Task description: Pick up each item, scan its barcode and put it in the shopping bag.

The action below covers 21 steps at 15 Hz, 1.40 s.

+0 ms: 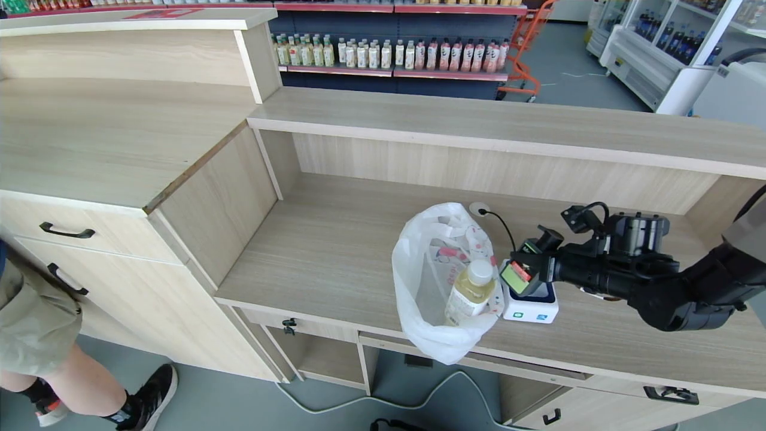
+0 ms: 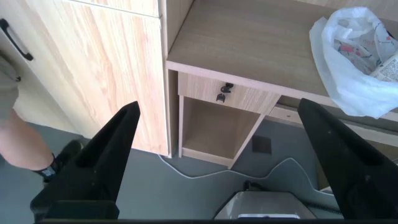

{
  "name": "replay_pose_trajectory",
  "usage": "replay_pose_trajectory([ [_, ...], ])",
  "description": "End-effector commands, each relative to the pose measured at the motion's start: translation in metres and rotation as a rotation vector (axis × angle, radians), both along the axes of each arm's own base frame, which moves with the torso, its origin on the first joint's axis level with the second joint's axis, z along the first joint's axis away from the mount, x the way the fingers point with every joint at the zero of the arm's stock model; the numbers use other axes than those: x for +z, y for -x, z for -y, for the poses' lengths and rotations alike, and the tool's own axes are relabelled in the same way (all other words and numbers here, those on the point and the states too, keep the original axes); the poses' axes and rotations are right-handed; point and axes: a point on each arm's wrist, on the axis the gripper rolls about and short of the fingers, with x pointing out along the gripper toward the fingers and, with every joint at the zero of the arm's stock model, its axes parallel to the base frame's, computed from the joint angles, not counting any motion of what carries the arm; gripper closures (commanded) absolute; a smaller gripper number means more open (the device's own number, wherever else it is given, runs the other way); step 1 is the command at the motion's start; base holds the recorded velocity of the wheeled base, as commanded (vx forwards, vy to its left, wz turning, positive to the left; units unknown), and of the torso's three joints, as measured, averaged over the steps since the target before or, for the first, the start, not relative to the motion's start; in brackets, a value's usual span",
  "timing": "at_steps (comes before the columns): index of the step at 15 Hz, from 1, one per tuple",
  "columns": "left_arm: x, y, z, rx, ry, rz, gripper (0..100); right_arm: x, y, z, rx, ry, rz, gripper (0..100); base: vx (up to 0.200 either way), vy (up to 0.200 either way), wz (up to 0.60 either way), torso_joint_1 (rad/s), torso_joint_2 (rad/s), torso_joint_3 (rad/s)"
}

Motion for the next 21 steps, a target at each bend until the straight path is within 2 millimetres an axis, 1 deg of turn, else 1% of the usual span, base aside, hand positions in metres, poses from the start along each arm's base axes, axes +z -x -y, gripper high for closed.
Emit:
replay_pose_trajectory([
  [1, 0.000, 0.000, 0.000, 0.000, 0.000, 0.001, 0, -0.002, 0.000, 0.000, 0.000, 0.001, -0.009, 100, 0.000, 0.000, 0.00, 0.000, 0.00, 0.000],
  [2, 0.000, 0.000, 0.000, 0.000, 0.000, -0.001, 0, -0.002, 0.000, 0.000, -0.001, 0.001, -0.009, 100, 0.000, 0.000, 0.00, 0.000, 0.00, 0.000],
  [4, 0.000, 0.000, 0.000, 0.000, 0.000, -0.001, 0, 0.007, 0.002, 0.000, -0.004, -0.008, 0.012, 100, 0.000, 0.000, 0.00, 0.000, 0.00, 0.000],
  [5, 0.000, 0.000, 0.000, 0.000, 0.000, -0.001, 0, 0.029, 0.009, 0.000, 0.000, -0.012, 0.058, 100, 0.000, 0.000, 0.00, 0.000, 0.00, 0.000],
  [6, 0.000, 0.000, 0.000, 0.000, 0.000, -0.001, 0, 0.050, 0.022, 0.001, 0.001, -0.012, 0.103, 100, 0.000, 0.000, 0.00, 0.000, 0.00, 0.000],
  [7, 0.000, 0.000, 0.000, 0.000, 0.000, -0.001, 0, 0.064, 0.036, 0.002, 0.002, -0.008, 0.138, 100, 0.000, 0.000, 0.00, 0.000, 0.00, 0.000],
  [8, 0.001, 0.000, 0.000, 0.000, 0.000, 0.003, 0, 0.085, 0.055, 0.006, -0.005, -0.008, 0.197, 100, 0.000, 0.000, 0.00, 0.000, 0.00, 0.000],
  [9, 0.000, 0.000, 0.000, 0.000, 0.000, -0.001, 0, 0.099, 0.068, 0.012, -0.021, -0.011, 0.235, 100, 0.000, 0.000, 0.00, 0.000, 0.00, 0.000],
  [10, 0.000, 0.000, 0.000, 0.000, 0.000, -0.001, 0, 0.107, 0.079, 0.015, -0.013, -0.013, 0.256, 100, 0.000, 0.000, 0.00, 0.000, 0.00, 0.000],
  [11, 0.000, 0.000, 0.000, 0.000, 0.000, -0.001, 0, 0.110, 0.085, 0.015, -0.011, -0.011, 0.267, 100, 0.000, 0.000, 0.00, 0.000, 0.00, 0.000],
  [12, 0.000, 0.000, 0.000, 0.000, 0.000, 0.001, 0, 0.107, 0.087, 0.014, -0.004, 0.002, 0.268, 100, 0.000, 0.000, 0.00, 0.000, 0.00, 0.000],
  [14, 0.000, 0.000, 0.000, 0.000, 0.000, -0.001, 0, 0.103, 0.083, 0.008, 0.025, 0.047, 0.298, 100, 0.000, 0.000, 0.00, 0.000, 0.00, 0.000],
  [16, 0.000, 0.000, 0.000, 0.000, 0.000, -0.001, 0, 0.089, 0.063, -0.007, 0.079, 0.114, 0.391, 100, 0.000, 0.000, 0.00, 0.000, 0.00, 0.000],
  [17, 0.000, 0.000, 0.000, 0.000, 0.000, -0.001, 0, 0.087, 0.058, -0.010, 0.087, 0.120, 0.412, 100, 0.000, 0.000, 0.00, 0.000, 0.00, 0.000],
  [18, 0.000, 0.000, 0.000, 0.000, 0.000, -0.001, 0, 0.082, 0.047, -0.024, 0.117, 0.118, 0.452, 100, 0.000, 0.000, 0.00, 0.000, 0.00, 0.000],
  [20, 0.000, 0.000, 0.000, 0.000, 0.000, -0.001, 0, 0.071, 0.034, -0.034, 0.126, 0.142, 0.448, 100, 0.000, 0.000, 0.00, 0.000, 0.00, 0.000],
  [21, 0.000, 0.000, 0.000, 0.000, 0.000, -0.001, 0, 0.063, 0.024, -0.044, 0.133, 0.150, 0.441, 100, 0.000, 0.000, 0.00, 0.000, 0.00, 0.000],
])
